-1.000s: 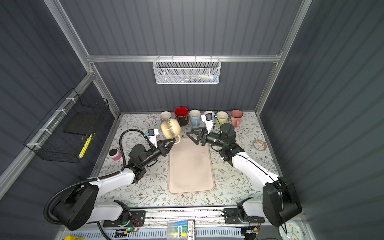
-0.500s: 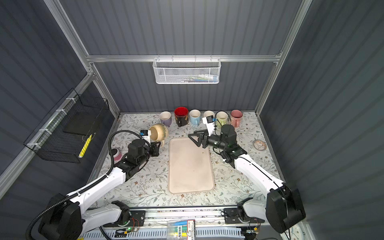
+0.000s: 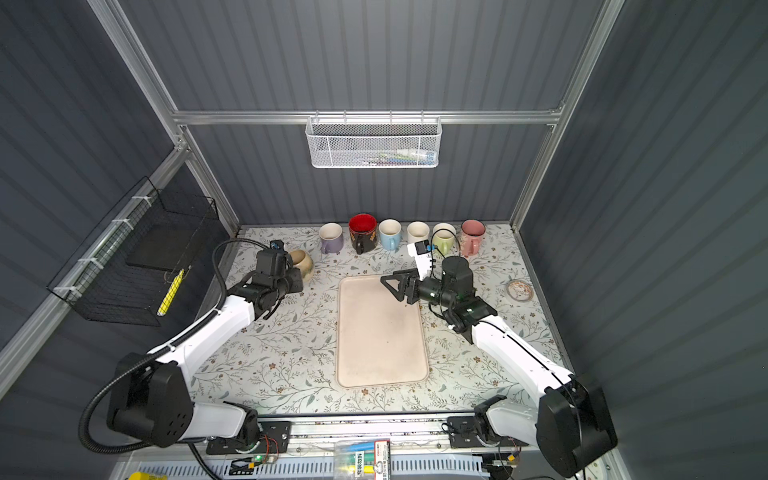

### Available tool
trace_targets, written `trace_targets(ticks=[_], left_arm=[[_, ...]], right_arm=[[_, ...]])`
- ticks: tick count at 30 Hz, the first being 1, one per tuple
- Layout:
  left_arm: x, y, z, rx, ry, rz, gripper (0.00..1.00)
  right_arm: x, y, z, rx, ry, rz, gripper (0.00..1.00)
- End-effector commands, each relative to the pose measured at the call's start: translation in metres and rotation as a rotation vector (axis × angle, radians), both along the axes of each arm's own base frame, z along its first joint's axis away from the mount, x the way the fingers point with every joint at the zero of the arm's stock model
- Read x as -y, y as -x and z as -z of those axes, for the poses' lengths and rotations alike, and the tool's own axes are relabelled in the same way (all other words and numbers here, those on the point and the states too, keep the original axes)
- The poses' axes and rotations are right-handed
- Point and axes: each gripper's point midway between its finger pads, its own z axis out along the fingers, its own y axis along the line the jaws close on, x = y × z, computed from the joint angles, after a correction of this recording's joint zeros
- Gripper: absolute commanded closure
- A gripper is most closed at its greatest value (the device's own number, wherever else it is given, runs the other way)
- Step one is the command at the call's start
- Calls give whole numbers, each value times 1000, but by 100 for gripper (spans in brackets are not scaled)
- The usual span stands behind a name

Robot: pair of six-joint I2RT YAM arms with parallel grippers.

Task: Turn the mug right side up
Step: Place the mug at the top-left of the table.

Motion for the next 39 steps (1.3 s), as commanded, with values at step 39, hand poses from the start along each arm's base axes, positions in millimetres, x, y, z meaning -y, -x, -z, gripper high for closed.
trace_targets(ticks=[39], left_arm=[[-34, -158, 14, 268, -99, -60, 100]], right_arm=[[-8, 6, 29, -14, -8, -59, 38]])
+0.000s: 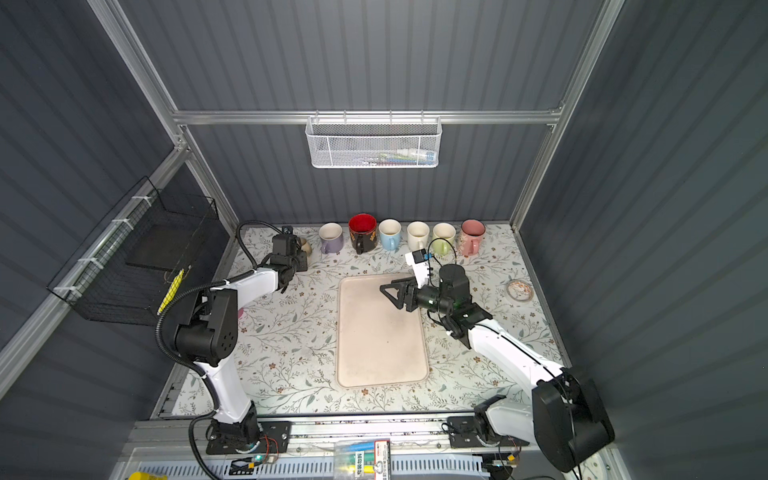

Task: Turn the mug right side up
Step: Place the mug at the top-left of the table.

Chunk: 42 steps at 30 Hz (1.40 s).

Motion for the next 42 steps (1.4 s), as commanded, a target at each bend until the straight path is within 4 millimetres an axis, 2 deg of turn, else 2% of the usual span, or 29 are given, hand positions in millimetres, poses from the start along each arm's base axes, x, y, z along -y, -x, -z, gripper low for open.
trace_targets(ticks=[1, 8, 16, 22, 28, 36, 42], left_arm=[[1, -31, -40, 166, 22, 23, 100], [5, -46, -26, 193, 57, 91, 100], [23, -52, -11, 199, 104, 225, 100], [26, -52, -1, 190, 123, 248, 100], [23, -43, 7, 167, 120, 244, 100], [17, -28, 13, 153, 107, 223, 84], [16, -25, 16, 130, 105, 221, 56]], right_arm=[[-4, 0, 3, 8, 1, -24, 39], [-9, -5, 8, -9, 1, -39, 38], [-11, -7, 10, -12, 2, -51, 38], [-12, -8, 10, -10, 2, -55, 38], [-12, -8, 8, -7, 1, -58, 38], [-13, -8, 6, -5, -7, -65, 37], [-12, -6, 3, 6, -10, -62, 37]])
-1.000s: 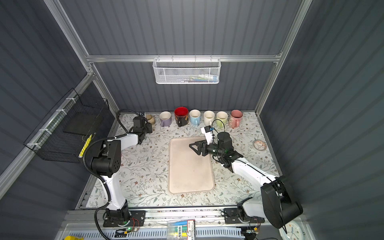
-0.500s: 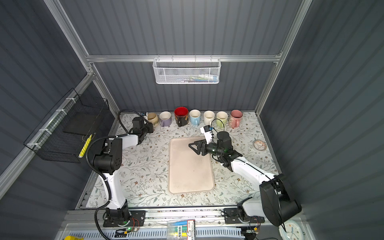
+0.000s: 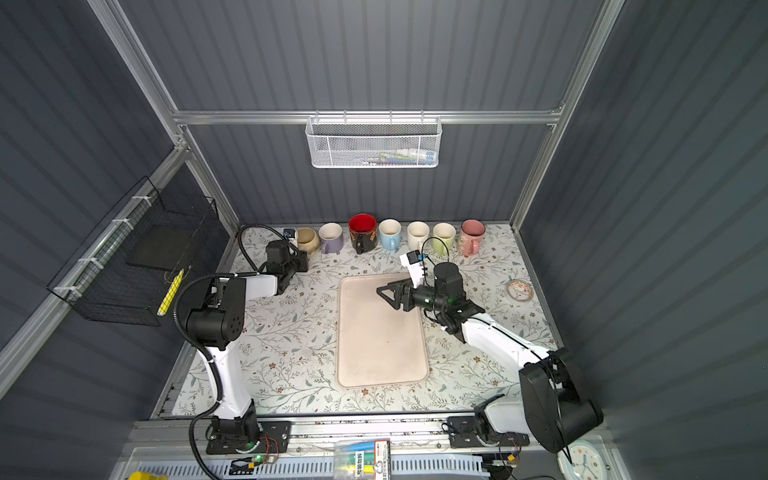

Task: Turn the mug right side up
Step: Place the mug at the top-left of the table.

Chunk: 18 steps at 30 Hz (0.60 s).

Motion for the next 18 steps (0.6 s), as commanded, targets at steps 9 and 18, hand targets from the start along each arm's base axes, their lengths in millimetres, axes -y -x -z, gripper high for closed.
trace_targets(ticks=[9, 18], left_arm=[[-6, 15, -36, 27, -20, -10, 37], [-12, 46, -106, 82, -34, -12, 16]], right_arm=[[7, -4, -33, 96, -35, 23, 36], [38, -15, -65, 184, 19, 132, 29]])
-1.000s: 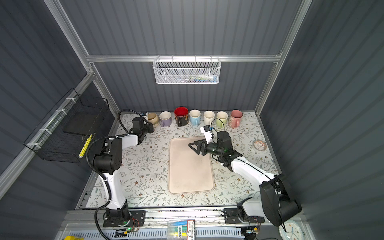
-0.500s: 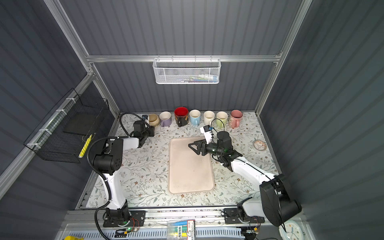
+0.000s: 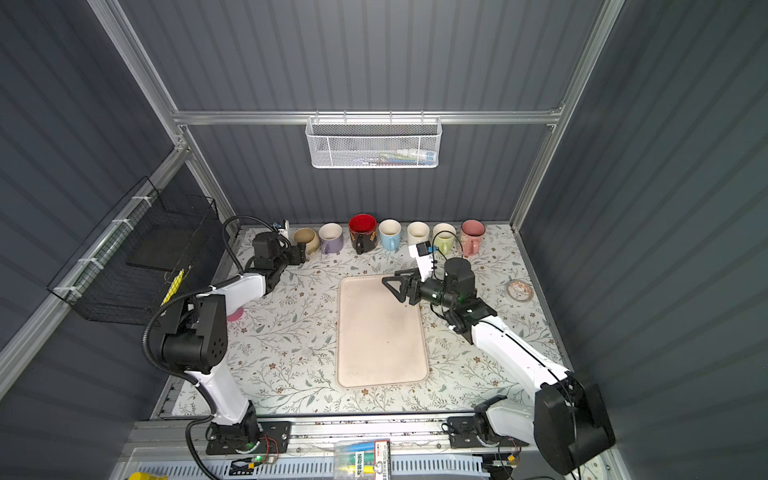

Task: Turn the mug right side up
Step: Place the mug at the top-left of the table, then reset both arms

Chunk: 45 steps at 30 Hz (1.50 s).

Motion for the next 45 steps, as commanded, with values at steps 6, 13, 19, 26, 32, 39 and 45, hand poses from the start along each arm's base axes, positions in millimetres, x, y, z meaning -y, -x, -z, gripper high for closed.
trace_targets(ticks=[6, 13, 19, 26, 32, 39, 45], left_arm=[[-13, 58, -49, 9, -24, -19, 0], [-30, 114, -50, -36, -49, -76, 0], [-45, 140, -4, -162, -70, -151, 0], [-50, 143, 55, -244, -131, -150, 0], [-43, 116, 80, -197, -117, -125, 0], [-46, 94, 99, -135, -149, -121, 0], [-62, 116, 105, -12, -84, -181, 0]], right_arm=[[62, -16, -12, 60, 145, 255, 12], [121, -25, 14, 41, 343, 536, 1], [176, -32, 58, 46, 447, 832, 1], [221, -26, 86, 212, 529, 1064, 1], [252, -35, 104, 257, 575, 1204, 1], [268, -49, 121, 307, 574, 1262, 1], [268, -31, 127, 337, 465, 1204, 1]])
